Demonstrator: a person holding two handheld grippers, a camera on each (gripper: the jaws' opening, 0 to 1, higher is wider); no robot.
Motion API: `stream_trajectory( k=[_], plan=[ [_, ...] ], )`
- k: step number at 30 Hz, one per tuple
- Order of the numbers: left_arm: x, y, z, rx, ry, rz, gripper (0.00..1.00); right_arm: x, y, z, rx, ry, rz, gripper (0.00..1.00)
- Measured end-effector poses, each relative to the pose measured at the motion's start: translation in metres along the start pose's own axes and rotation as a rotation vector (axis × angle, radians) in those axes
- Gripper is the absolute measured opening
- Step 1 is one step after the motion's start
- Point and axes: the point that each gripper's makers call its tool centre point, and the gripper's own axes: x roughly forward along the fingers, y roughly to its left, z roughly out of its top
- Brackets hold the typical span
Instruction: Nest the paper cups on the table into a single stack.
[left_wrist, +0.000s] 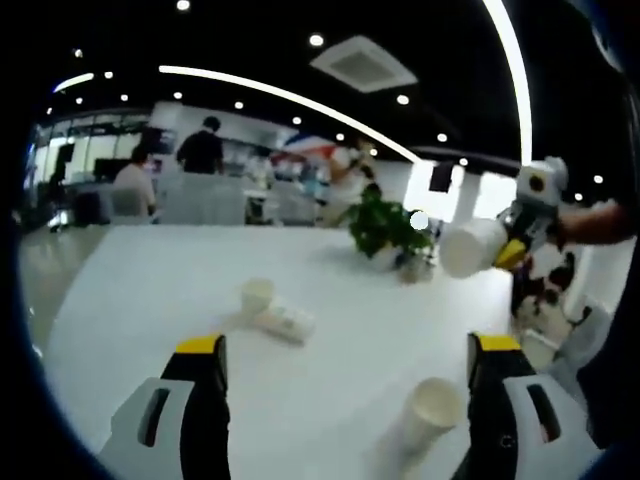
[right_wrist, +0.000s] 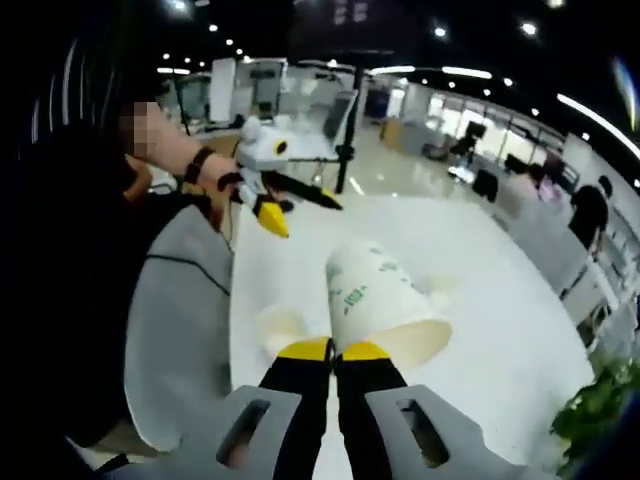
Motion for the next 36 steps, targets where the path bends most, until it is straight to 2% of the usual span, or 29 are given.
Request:
stream_trajectory(
  k=[2,4,10,18,23,25,27,30,31,32,36],
  plan=[
    [-0.001,0.0,-0.001,0.01,0.004,0.001,0.99,-0.002,-0.005,-0.003,-0.056,0.032,-0.025,0.0],
    [-0.002,0.001,-0.002,0.005,0.002,0.004,0.99,-0.002,-0.004,-0.003,-0.079,0.046,-0.022,0.0],
    [-0.004,0.005,-0.004,-0.011,0.005,0.016,0.99,-0.005,-0.003,-0.011,-0.259,0.152,0.002,0.0],
    [-0.007,0.01,-0.004,-0.013,-0.005,0.035,0.98,-0.009,-0.004,-0.009,-0.366,0.193,0.036,0.0],
    [-0.008,0.009,-0.007,-0.012,0.004,0.028,0.99,-0.009,-0.011,-0.001,-0.421,0.207,0.049,0.0],
    [-0.009,0.009,-0.009,-0.014,0.009,0.026,0.99,-0.009,-0.016,0.004,-0.512,0.225,0.056,0.0],
    [-0.01,0.008,-0.01,-0.019,0.012,0.026,0.98,-0.009,-0.017,0.008,-0.554,0.235,0.063,0.0],
    [-0.011,0.008,-0.013,-0.022,0.017,0.03,0.98,-0.009,-0.02,0.013,-0.682,0.267,0.063,0.0],
    [-0.011,0.008,-0.014,-0.024,0.017,0.03,0.98,-0.009,-0.021,0.013,-0.697,0.273,0.064,0.0],
    [-0.012,0.008,-0.014,-0.025,0.013,0.03,0.98,-0.009,-0.02,0.014,-0.772,0.297,0.07,0.0],
    [-0.013,0.007,-0.017,-0.03,0.017,0.03,0.98,-0.006,-0.018,0.01,-0.941,0.356,0.106,0.0]
  ],
)
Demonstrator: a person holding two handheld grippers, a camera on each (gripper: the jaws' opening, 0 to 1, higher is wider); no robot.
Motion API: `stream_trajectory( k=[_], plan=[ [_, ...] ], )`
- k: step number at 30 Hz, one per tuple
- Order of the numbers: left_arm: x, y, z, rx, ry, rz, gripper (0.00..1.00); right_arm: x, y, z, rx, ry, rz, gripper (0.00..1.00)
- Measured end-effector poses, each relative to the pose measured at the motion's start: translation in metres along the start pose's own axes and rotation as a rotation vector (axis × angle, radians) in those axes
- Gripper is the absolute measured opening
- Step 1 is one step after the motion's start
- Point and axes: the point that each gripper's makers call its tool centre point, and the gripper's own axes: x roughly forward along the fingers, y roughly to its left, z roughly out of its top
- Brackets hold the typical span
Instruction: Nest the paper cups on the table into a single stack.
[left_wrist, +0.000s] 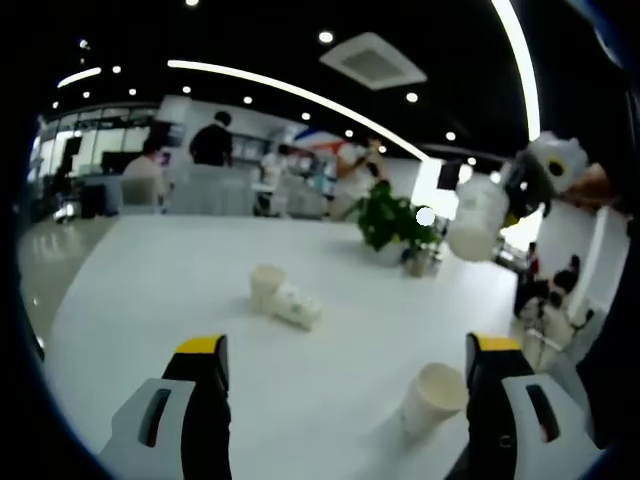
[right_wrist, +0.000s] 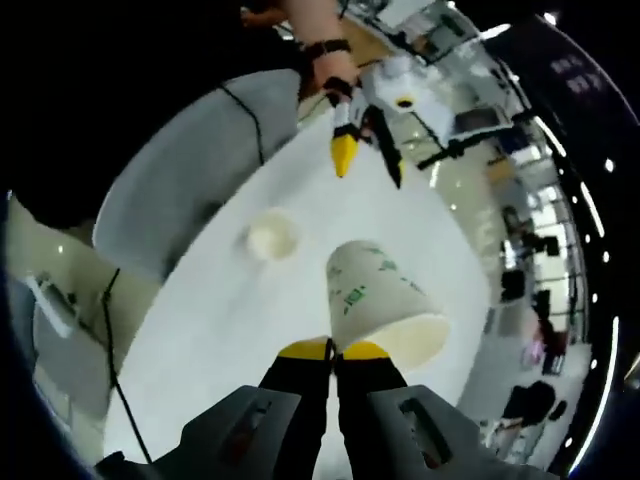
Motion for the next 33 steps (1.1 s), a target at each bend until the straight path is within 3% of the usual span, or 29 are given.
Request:
stream_trajectory(
  k=[5,11,22,33],
  plan=[
    [-0.002,0.0,-0.002,0.015,0.007,-0.001,0.98,0.0,0.002,0.006,-0.184,0.01,0.048,0.0],
    [-0.004,0.001,-0.004,0.016,0.009,0.005,0.98,0.004,-0.002,0.018,-0.432,0.02,0.037,0.0],
    [-0.011,0.009,-0.004,0.021,0.003,0.03,0.98,0.021,0.006,0.026,-0.504,0.004,0.067,0.0],
    [-0.014,0.013,-0.008,0.003,0.001,0.037,0.98,0.046,0.014,0.05,-0.452,-0.035,0.12,0.0]
  ],
)
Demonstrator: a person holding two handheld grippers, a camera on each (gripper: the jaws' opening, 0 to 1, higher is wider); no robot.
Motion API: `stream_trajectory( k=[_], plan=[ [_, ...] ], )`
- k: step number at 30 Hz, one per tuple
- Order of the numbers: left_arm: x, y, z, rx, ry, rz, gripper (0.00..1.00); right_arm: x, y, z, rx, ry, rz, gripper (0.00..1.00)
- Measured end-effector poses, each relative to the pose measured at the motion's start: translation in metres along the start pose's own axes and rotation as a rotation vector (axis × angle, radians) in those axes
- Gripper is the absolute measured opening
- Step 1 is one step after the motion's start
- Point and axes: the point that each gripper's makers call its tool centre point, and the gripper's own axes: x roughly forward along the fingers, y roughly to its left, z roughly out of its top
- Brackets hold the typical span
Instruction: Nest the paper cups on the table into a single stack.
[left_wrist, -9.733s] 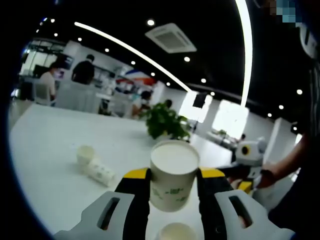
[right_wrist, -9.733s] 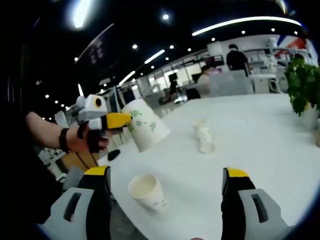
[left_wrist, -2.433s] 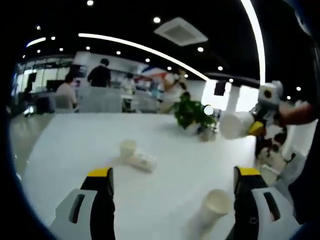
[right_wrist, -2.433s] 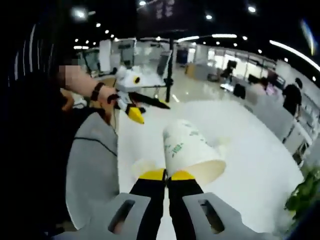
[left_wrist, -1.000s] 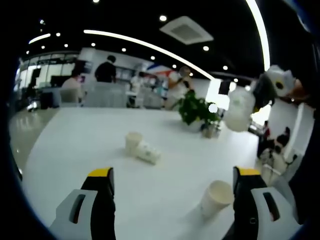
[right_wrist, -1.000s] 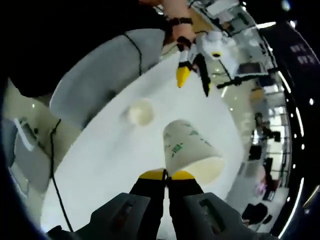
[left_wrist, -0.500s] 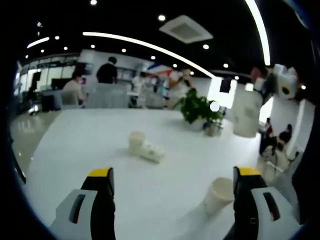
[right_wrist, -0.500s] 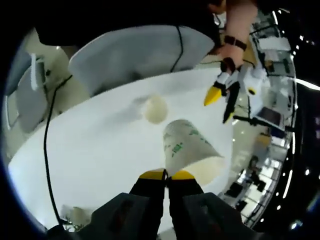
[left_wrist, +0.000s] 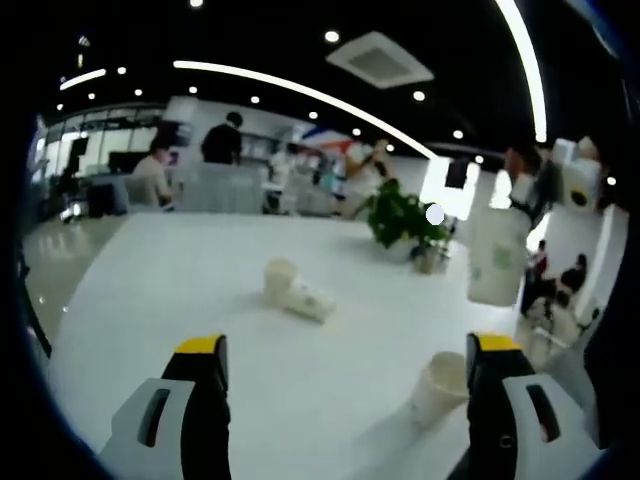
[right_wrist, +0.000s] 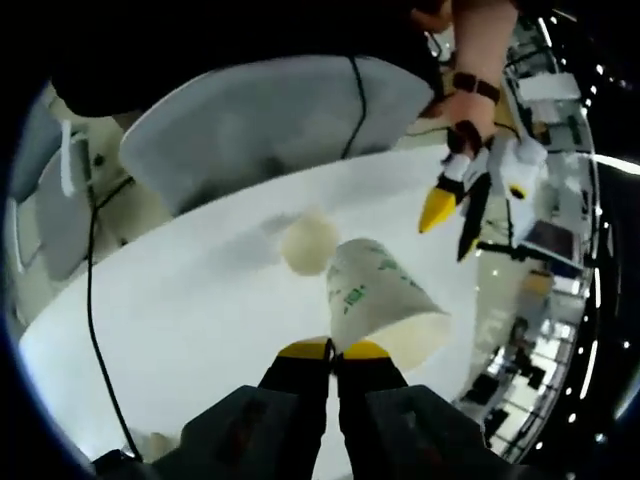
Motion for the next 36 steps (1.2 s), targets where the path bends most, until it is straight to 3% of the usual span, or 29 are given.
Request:
stream_trajectory(
  k=[8,16,36],
  plan=[
    [0.001,-0.001,-0.004,-0.008,-0.004,-0.005,0.98,0.029,0.02,0.013,0.005,0.011,0.119,0.0],
    [-0.003,-0.001,-0.009,-0.034,-0.018,-0.001,0.98,0.05,0.027,0.016,0.064,0.041,0.176,0.0],
    [-0.007,0.001,-0.009,-0.055,-0.034,-0.005,0.97,0.078,0.034,0.024,0.091,0.054,0.235,0.0]
  ],
)
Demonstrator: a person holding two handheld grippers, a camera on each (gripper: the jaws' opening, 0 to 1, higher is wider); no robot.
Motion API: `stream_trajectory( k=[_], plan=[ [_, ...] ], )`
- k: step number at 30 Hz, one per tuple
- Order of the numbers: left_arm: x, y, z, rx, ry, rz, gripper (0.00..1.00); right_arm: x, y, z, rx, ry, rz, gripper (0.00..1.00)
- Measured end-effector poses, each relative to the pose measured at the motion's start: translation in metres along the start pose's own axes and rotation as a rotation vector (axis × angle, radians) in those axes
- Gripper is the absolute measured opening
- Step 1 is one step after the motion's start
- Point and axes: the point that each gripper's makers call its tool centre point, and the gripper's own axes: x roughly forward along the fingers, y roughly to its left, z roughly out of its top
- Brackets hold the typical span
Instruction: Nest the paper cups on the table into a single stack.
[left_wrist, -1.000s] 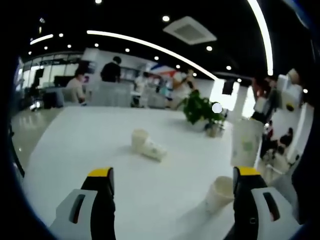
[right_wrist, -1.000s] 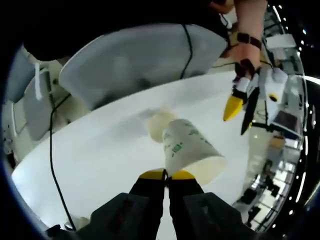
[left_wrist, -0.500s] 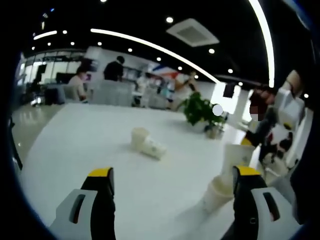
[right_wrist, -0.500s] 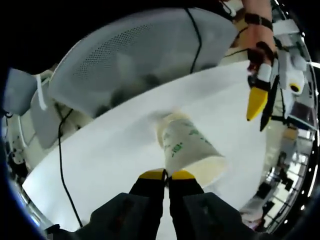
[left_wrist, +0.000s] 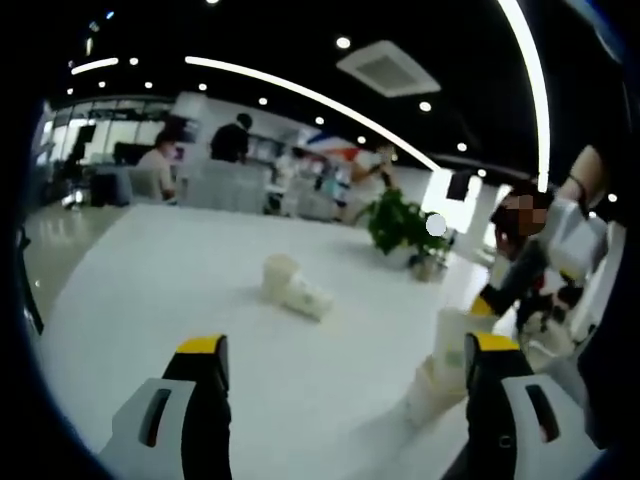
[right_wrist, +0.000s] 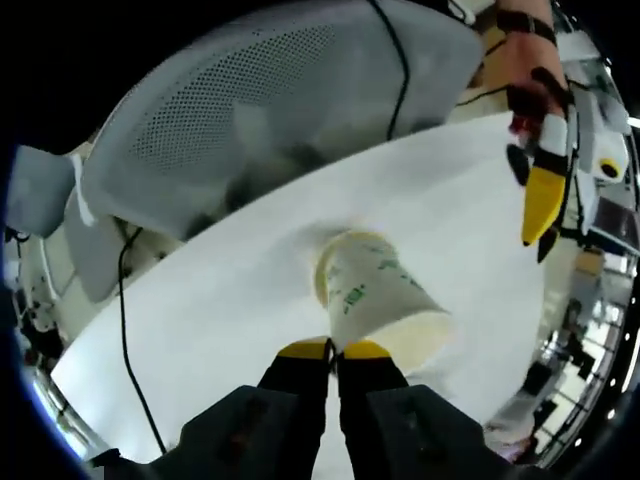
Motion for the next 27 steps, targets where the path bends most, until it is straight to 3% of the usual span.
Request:
stream_trajectory(
  k=[10,15,27],
  plan=[
    [0.003,0.002,-0.003,-0.011,-0.003,0.001,0.97,0.009,0.004,0.005,0.04,-0.013,0.023,0.0],
    [0.004,0.002,-0.004,-0.019,-0.006,0.001,0.97,0.012,0.005,0.01,0.075,-0.033,0.024,0.06],
    [0.003,0.004,-0.005,-0.024,-0.009,0.003,0.97,0.012,0.006,0.016,0.123,-0.059,0.019,0.09]
  ],
)
